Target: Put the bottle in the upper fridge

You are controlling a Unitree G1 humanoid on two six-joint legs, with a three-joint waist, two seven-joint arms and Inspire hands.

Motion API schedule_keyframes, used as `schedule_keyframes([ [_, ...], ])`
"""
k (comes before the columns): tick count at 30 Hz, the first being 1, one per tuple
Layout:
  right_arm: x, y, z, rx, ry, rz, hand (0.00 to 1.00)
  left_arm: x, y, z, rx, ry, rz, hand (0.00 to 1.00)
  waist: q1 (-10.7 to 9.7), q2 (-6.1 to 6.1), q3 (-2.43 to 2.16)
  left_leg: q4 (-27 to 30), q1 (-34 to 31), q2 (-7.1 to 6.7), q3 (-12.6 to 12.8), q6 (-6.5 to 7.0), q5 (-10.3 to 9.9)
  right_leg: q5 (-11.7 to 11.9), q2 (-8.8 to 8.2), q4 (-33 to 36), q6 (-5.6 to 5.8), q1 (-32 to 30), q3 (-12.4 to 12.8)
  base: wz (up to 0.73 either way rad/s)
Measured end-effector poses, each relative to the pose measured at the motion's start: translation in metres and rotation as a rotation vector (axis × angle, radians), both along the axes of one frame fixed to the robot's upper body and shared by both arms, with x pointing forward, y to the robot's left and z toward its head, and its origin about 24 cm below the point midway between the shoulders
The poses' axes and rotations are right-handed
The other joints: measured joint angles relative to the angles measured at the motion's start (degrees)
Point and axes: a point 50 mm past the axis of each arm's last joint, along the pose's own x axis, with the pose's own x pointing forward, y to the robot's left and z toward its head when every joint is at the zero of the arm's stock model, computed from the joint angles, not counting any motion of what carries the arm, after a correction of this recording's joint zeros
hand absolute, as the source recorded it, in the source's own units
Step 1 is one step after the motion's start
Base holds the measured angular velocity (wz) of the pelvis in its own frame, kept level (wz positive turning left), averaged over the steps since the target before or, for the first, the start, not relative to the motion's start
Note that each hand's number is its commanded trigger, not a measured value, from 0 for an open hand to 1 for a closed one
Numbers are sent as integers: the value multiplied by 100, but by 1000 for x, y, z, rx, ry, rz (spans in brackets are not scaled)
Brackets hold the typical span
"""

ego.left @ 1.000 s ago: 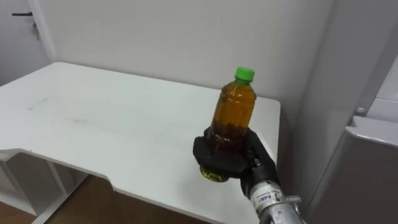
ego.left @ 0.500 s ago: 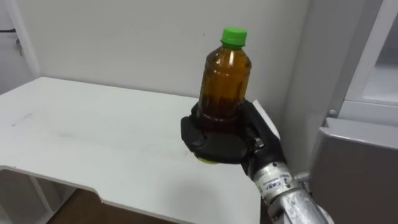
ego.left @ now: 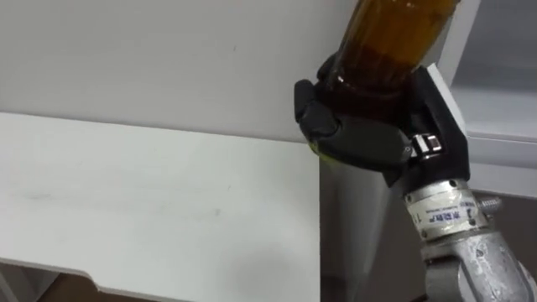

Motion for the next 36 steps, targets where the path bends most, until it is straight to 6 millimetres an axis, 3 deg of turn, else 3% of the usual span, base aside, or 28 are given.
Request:
schedule_keyframes([
  [6, -7, -16, 14, 64, -58, -29, 100, -14, 2, -1, -2, 33, 31, 0, -133, -6, -6, -27, 96, 17, 75, -1, -1, 1, 3, 2, -2, -3, 80, -7],
  [10, -13, -22, 17, 92, -79, -35, 100, -24, 4, 0, 4, 50, 54, 0, -309, -49, -45, -89, 212, 51, 177, -16, -9, 8, 24, 4, -12, 51, 165, -14],
  [16, -15, -35, 21, 102, -93, -96, 100, -24, 4, 0, 13, 34, 65, 0, -386, -61, -54, -89, 251, 85, 303, -22, -21, 33, 42, 7, -35, 31, 313, -12],
  [27, -24, -55, 23, 111, -121, -169, 100, -25, 4, 0, 30, 38, 72, 0, -620, -1, -74, -30, 213, 137, 320, -42, -50, 54, 90, 5, -46, 7, 362, -1],
  [32, -25, -65, 26, 80, -131, -220, 100, -26, 4, 0, 27, 38, 71, 0, -719, 11, -52, -43, 225, 151, 336, -50, -53, 56, 107, 1, -49, 15, 386, -2],
  [36, -23, -73, 24, 95, -118, -257, 100, -28, 7, 1, 34, 43, 71, 0, -776, -54, -11, -101, 305, 151, 338, -59, -47, 56, 112, 1, -49, 65, 397, -1],
])
